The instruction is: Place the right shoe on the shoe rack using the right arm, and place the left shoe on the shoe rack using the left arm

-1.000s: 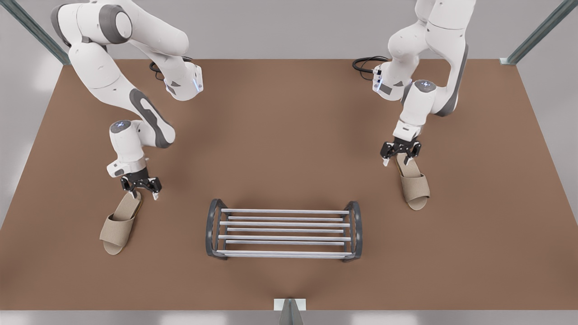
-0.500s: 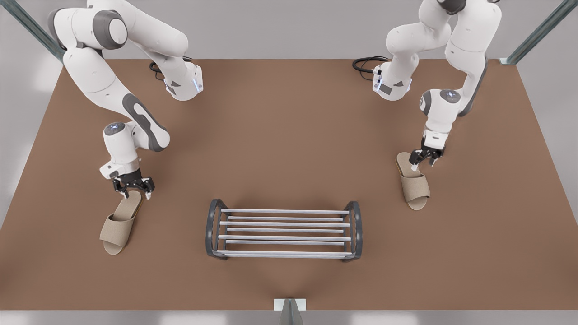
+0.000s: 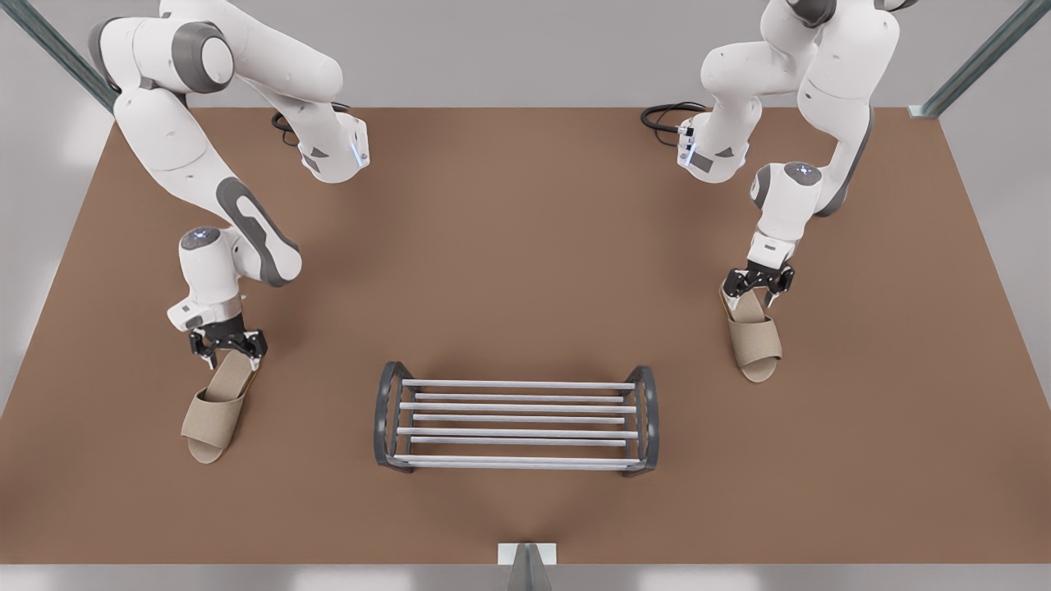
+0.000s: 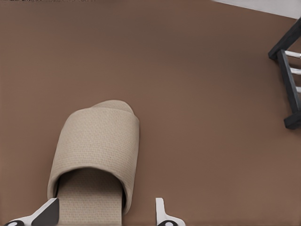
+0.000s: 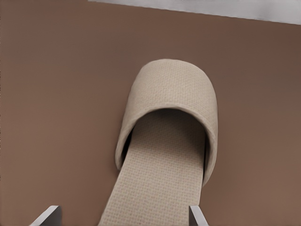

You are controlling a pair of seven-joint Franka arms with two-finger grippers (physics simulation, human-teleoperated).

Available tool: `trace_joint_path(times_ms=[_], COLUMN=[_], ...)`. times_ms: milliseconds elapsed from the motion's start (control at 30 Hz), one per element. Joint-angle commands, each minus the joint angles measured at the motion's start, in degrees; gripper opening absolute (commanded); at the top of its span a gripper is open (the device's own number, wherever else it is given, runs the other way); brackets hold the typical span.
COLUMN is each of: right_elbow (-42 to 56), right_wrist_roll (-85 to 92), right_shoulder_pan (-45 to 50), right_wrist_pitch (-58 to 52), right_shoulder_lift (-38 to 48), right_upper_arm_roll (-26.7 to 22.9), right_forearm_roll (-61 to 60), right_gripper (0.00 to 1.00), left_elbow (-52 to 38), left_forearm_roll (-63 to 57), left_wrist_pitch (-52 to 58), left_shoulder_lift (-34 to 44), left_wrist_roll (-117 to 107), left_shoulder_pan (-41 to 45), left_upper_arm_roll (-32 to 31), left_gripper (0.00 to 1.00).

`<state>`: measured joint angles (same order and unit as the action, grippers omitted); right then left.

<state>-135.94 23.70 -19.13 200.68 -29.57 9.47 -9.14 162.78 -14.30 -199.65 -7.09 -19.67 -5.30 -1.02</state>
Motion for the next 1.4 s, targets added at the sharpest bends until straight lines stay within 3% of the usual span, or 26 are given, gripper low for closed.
trace_joint_path(times_ms=[0,67,267,500,767,833,1300,1367], right_elbow=[0.9,4.1,6.7,3.4,8.7,9.8,15.5,15.6], right_wrist_roll=[5.3,5.4,5.5,13.5,15.3,15.5,15.0,15.0], right_shoulder_pan=[0.5,4.4,4.2,-3.0,-4.6,-4.7,-3.1,-0.7], right_wrist_pitch=[-0.1,-0.1,-0.1,-0.1,-0.1,-0.1,-0.1,-0.1], right_shoulder_lift=[-0.4,-2.2,-4.2,-1.7,-5.9,-7.0,-10.9,-11.0], right_upper_arm_roll=[0.0,-0.2,-1.1,-1.2,-1.2,-1.3,-1.6,-1.6], right_forearm_roll=[-0.4,-6.3,-6.3,-6.2,-6.2,-6.2,-6.4,-11.2], right_gripper=[1.00,1.00,1.00,1.00,1.00,1.00,1.00,1.00], left_elbow=[0.1,-0.1,-2.7,-4.6,-4.1,-4.4,-8.4,-8.4], left_forearm_roll=[0.1,0.1,0.2,0.1,-0.5,-6.0,-6.1,-6.1], left_wrist_pitch=[-0.2,-0.2,-0.2,-0.2,-0.6,-0.6,-0.7,-0.7], left_shoulder_lift=[0.1,-0.4,-3.6,-6.1,-6.0,-6.2,-10.4,-10.4], left_wrist_roll=[5.9,8.5,8.9,9.0,9.2,9.2,9.2,9.2], left_shoulder_pan=[-0.1,-0.1,0.6,0.6,0.7,0.6,1.0,0.9], left_upper_arm_roll=[0.6,3.6,5.3,5.5,6.3,9.6,9.7,9.7], left_gripper=[0.99,0.99,0.99,0.99,0.99,0.99,0.99,0.99])
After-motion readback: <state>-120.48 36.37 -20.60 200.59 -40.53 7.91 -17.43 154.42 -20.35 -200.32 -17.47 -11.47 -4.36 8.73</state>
